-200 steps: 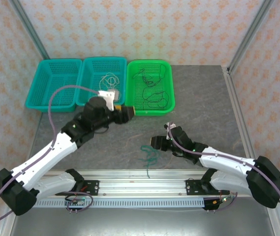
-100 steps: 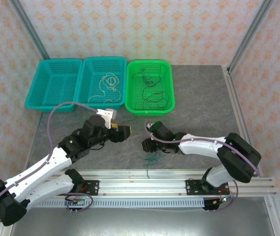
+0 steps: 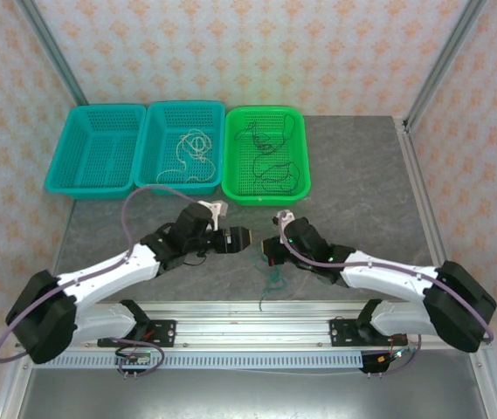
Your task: Untangle the cables
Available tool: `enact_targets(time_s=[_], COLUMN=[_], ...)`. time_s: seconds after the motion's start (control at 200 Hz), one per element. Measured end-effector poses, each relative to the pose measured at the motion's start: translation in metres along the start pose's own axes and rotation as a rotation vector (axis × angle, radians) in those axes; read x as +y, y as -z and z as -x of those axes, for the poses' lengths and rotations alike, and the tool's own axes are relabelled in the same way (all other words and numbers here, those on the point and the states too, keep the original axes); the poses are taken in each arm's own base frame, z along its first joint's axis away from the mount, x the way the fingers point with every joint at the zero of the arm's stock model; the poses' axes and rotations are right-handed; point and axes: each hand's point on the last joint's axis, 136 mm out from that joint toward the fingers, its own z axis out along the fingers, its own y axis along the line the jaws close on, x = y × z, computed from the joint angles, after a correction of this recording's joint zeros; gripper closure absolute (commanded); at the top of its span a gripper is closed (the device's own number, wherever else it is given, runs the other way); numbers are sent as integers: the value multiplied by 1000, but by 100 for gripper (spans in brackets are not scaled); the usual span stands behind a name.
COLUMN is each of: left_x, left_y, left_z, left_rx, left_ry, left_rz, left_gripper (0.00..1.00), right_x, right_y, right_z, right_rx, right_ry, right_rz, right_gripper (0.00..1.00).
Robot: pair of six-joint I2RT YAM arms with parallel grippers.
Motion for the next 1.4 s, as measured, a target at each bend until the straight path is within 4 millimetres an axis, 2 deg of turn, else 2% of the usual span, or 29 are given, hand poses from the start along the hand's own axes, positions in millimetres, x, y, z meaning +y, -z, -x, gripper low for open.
enact_targets(time_s=[0.13, 0.205, 0.33, 0.455, 0.49, 0.535, 0.57, 0.691, 0.866, 0.906, 1.001, 1.091, 1.286, 1.396], left_x=[-9, -15, -25, -35, -38, -40, -39, -31, -33, -33, -33, -37, -60, -65], left_y=[-23, -28, -28, -26, -25, -25, -25, -31, -31, -31, -30, -27, -6, -2], left_z=[-6, -4, 0, 8, 10, 12, 12, 8, 10, 10, 10, 13, 28, 33], left_rx=[56, 58, 54, 44, 39, 36, 39, 56, 48, 48, 44, 32, -48, -69], left_ry=[64, 80, 70, 46, 37, 23, 19, 17, -4, -5, -24, -55, -143, -176], left_rz=[-78, -115, -156, -180, -184, -185, -176, -145, -139, -139, -141, -153, -223, -231], left_gripper=[20, 26, 45, 62, 69, 84, 91, 98, 97, 93, 74, 62, 48, 46], right_x=[11, 6, 3, 9, 10, 12, 12, 21, 22, 21, 20, 16, -11, -9], right_y=[7, 8, 10, 12, 12, 10, 9, 10, 12, 13, 15, 18, 24, 25], right_z=[21, 24, 33, 45, 47, 48, 49, 50, 52, 52, 52, 57, 56, 59], right_rx=[-88, -112, -163, -216, -223, -222, -224, -223, -232, -235, -243, -261, -291, -296], right_ry=[-48, -74, -123, -161, -165, -169, -173, -185, -200, -200, -209, -242, -384, -434], right_rz=[46, 25, 22, 74, 85, 98, 104, 148, 157, 156, 152, 143, 114, 137], right_gripper=[100, 100, 100, 100, 100, 100, 100, 100, 100, 100, 100, 100, 100, 100])
